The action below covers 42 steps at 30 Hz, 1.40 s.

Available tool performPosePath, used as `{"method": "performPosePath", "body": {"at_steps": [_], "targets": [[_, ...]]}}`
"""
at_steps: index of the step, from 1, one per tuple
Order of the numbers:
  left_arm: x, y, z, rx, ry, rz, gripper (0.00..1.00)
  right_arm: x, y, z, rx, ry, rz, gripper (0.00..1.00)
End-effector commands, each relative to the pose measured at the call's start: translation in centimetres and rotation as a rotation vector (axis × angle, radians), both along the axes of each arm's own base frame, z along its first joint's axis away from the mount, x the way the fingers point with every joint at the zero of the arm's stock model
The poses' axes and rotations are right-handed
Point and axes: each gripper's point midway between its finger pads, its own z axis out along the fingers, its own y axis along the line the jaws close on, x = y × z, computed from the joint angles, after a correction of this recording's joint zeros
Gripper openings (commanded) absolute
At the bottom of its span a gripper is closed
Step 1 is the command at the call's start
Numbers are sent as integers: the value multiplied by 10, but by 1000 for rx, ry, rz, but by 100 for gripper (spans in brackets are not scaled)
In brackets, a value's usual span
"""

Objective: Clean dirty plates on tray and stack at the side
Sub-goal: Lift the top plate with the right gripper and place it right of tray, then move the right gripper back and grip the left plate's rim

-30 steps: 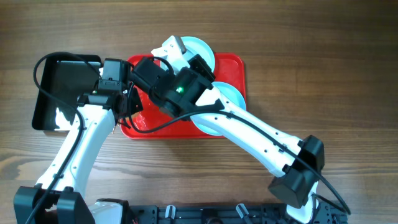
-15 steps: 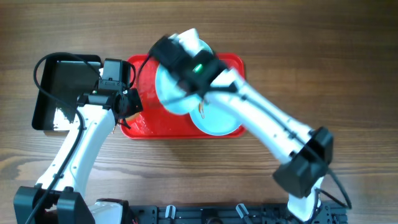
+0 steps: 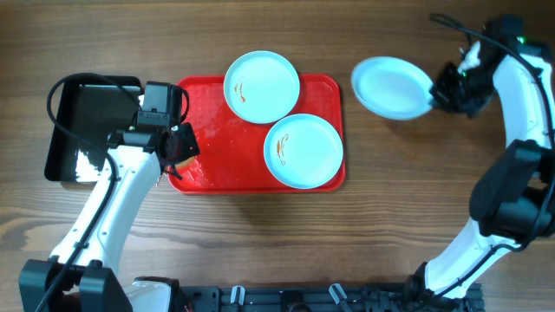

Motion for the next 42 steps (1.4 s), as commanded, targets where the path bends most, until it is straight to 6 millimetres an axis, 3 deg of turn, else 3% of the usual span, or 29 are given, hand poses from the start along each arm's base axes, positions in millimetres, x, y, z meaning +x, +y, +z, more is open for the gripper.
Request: {"method": "performPosePath", "body": {"at_steps": [1, 2, 3, 4, 8, 9, 11, 13, 15, 18, 20, 25, 28, 32, 36, 38, 40, 42], "targets": [[6, -1, 6, -10, -23, 6, 4, -14, -18, -22, -24, 44, -74, 5], [7, -1, 6, -11, -30, 6, 4, -13, -15, -24, -22, 29, -32, 5], [7, -1, 6, -11, -31, 6, 4, -12, -11, -24, -24, 27, -17, 22], [7, -1, 6, -11, -31, 6, 4, -11, -7, -23, -19, 25, -8, 31], [9, -3, 7, -23, -37, 2, 4, 5, 61, -14, 128, -64, 198, 50], [10, -4, 7, -27, -40, 1, 4, 9, 82, -12, 138, -79, 255, 54], [11, -5, 7, -29, -47, -1, 4, 21, 146, -8, 133, -151, 415, 74], [11, -5, 7, -31, -46, -2, 4, 35, 220, 5, 187, -275, 542, 77], [11, -8, 7, -45, -44, -7, 4, 57, 266, 15, 102, -417, 569, 99], [11, -12, 7, -68, -41, -17, 4, 71, 295, 19, -7, -517, 578, 99], [11, -12, 7, -68, -41, -17, 4, 79, 302, 11, -37, -545, 581, 99], [10, -12, 7, -68, -40, -17, 4, 95, 300, -42, -81, -512, 546, 98], [10, -12, 7, -68, -41, -16, 4, 95, 310, -55, -84, -510, 552, 73], [10, -12, 7, -68, -41, -17, 4, 94, 310, -66, -94, -492, 532, 48], [11, -12, 7, -66, -41, -20, 4, 92, 311, -84, -97, -466, 539, 39], [11, -12, 7, -66, -41, -20, 4, 92, 312, -85, -95, -465, 540, 27], [11, -12, 7, -67, -45, -20, 4, 85, 323, -84, -41, -457, 567, 13], [13, -12, 8, -68, -52, -20, 4, 76, 339, -84, -1, -452, 601, 12]]}}
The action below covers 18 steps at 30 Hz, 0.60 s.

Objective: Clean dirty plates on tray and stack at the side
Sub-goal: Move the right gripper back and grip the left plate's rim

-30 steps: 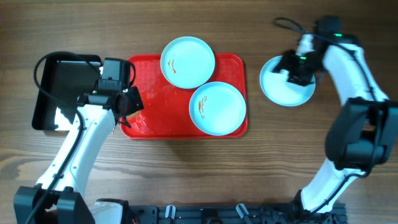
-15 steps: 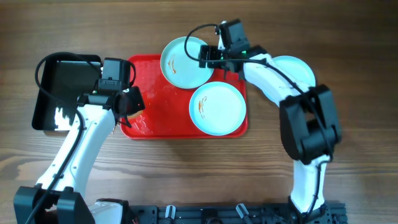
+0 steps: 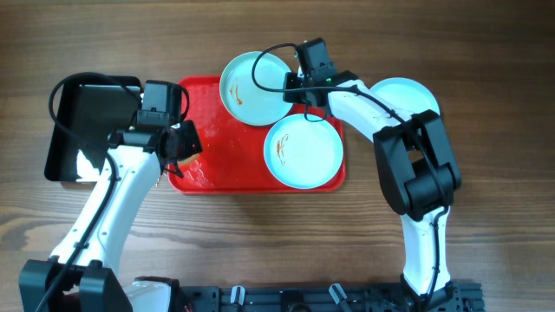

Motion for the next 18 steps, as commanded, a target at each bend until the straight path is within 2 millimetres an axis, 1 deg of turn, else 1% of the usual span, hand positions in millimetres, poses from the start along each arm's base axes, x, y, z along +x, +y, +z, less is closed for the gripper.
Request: {"method": "performPosePath", "body": {"at_steps": [1, 3, 4, 6, 7, 10, 12, 13, 14, 15, 16, 18], "targets": [[6, -2, 6, -14, -25, -1, 4, -17, 29, -10, 32, 40, 75, 11], [6, -2, 6, -14, -25, -1, 4, -30, 46, -11, 30, 53, 112, 7], [7, -2, 6, -15, -27, -1, 4, -37, 55, -11, 35, 60, 134, 6], [9, -3, 7, -16, -37, -1, 4, -58, 85, -7, 89, 98, 198, 6], [10, -3, 8, -17, -44, -1, 4, -66, 92, -7, 109, 131, 189, 4], [13, -3, 9, -19, -55, -1, 4, -86, 103, -9, 104, 185, 212, 4], [14, -3, 9, -19, -58, -1, 4, -110, 108, -17, 72, 258, 212, 4], [15, -3, 5, -18, -48, -1, 4, -118, 108, -20, 58, 289, 196, 4], [15, -5, -2, -26, -26, -5, 4, -118, 102, -24, 39, 305, 140, 15], [14, -8, -9, -37, -5, -11, 4, -116, 100, -23, 33, 303, 124, 28], [13, -8, -15, -38, 16, -12, 4, -114, 100, -22, 33, 297, 128, 29], [12, -8, -25, -34, 45, -11, 4, -106, 100, -8, 13, 256, 147, 32]]}}
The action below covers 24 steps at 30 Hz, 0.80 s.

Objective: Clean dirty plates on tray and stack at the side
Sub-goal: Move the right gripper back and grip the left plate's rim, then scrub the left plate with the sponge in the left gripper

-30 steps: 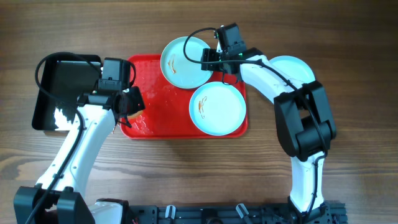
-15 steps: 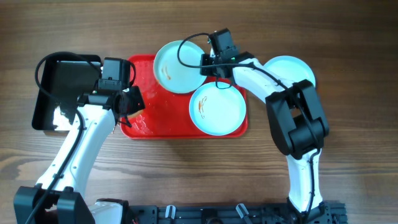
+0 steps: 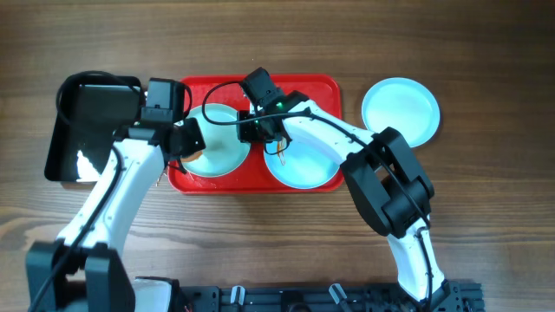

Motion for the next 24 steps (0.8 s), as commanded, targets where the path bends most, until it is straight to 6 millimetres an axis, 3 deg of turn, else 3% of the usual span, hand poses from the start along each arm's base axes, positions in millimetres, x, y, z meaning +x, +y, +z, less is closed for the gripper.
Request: {"method": "performPosePath", "body": {"at_steps": [1, 3, 5, 9, 19, 24], "targets": [[3, -3, -9, -16, 28, -3, 4, 15, -11, 6, -78, -56, -19, 36], [3, -3, -9, -16, 28, -3, 4, 32, -11, 29, -95, -158, 35, 49], [2, -3, -9, -15, 34, -3, 4, 41, -6, 39, -105, -265, 181, 49], [1, -3, -9, -15, 35, -3, 4, 39, -7, 18, -156, -300, 321, 30], [1, -3, -9, -15, 35, -3, 4, 19, -8, -6, -143, -189, 328, 24], [1, -3, -9, -15, 35, -3, 4, 11, -7, -16, -154, -151, 320, 12]]}}
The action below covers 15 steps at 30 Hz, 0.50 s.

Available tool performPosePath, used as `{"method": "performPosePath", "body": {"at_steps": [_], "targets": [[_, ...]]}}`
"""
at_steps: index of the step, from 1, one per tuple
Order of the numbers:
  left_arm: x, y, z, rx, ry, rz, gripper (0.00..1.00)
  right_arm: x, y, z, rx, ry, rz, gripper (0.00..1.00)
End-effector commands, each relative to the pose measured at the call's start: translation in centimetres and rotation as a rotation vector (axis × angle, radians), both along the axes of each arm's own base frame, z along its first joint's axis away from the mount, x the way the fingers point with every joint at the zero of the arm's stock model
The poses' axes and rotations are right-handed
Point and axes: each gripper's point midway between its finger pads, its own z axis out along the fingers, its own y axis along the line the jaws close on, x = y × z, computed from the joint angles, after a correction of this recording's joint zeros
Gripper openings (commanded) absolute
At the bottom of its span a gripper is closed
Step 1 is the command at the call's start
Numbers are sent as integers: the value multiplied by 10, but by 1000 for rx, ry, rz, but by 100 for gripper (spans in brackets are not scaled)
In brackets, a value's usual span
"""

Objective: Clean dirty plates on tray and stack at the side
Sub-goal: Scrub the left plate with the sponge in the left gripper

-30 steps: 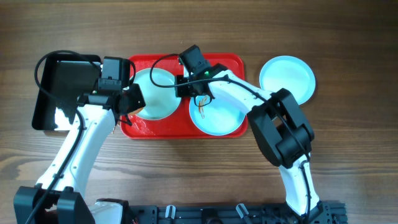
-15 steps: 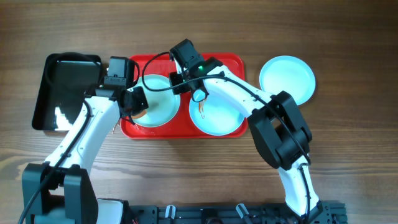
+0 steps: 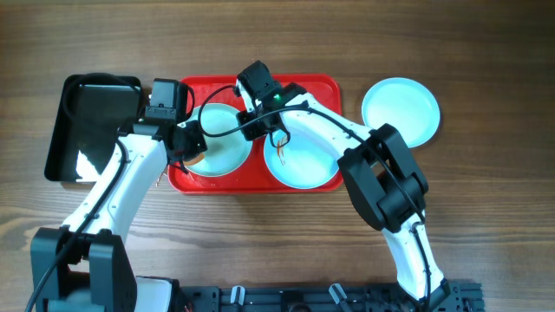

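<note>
On the red tray (image 3: 314, 87) lie two light-blue plates. The left plate (image 3: 224, 149) sits at the tray's front left. My right gripper (image 3: 253, 115) is shut on its right rim. My left gripper (image 3: 189, 144) is at that plate's left edge, shut on an orange-brown sponge (image 3: 196, 156). The right plate (image 3: 308, 160) bears an orange-brown smear near its left side. A third, clean plate (image 3: 401, 111) rests on the table to the right of the tray.
A black bin (image 3: 91, 126) stands on the table left of the tray, close behind my left arm. My right arm reaches across the right plate, with its cable looping over the tray. Bare wood surrounds the tray.
My left gripper with the sponge has come in a little closer against the left plate's edge. My right gripper has shifted slightly toward the back, still on the rim. The plate has hardly moved.
My right gripper first held a clean plate over the table at the far right, with two dirty plates on the tray. Then that plate lay on the table and the gripper was at the back plate's rim. That plate now sits at the tray's front left, by the sponge.
</note>
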Motion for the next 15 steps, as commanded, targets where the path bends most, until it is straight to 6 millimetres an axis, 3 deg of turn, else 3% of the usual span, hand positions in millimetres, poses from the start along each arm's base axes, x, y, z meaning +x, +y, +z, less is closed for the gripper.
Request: {"method": "performPosePath", "body": {"at_steps": [1, 8, 15], "targets": [[4, -3, 3, -18, -9, -2, 4, -9, 0, -15, -16, 51, -22, 4], [22, -19, 3, -100, -65, -30, 4, -18, -8, -13, -19, 151, -191, 4], [30, -44, -42, -222, 15, -74, 4, -19, -24, -15, -67, 189, -372, 4]]}}
